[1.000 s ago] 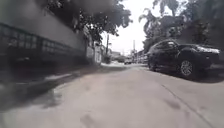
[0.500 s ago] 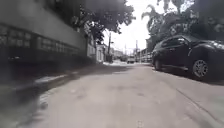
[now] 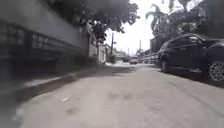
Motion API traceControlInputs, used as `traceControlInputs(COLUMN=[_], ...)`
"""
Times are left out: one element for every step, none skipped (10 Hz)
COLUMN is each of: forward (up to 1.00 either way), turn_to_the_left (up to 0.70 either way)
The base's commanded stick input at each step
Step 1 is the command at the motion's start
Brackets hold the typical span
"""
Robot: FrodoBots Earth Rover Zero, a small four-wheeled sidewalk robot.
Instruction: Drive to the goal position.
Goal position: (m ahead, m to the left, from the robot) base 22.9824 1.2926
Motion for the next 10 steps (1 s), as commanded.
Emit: traceControlInputs(forward=[1.0, 1.0, 1.0, 1.0, 1.0, 1.0, 1.0, 1.0, 1.0, 1.0], turn_to_the_left=[0.0, 0.0, 0.0, 0.0, 0.0, 0.0, 0.0, 0.0, 0.0, 0.0])
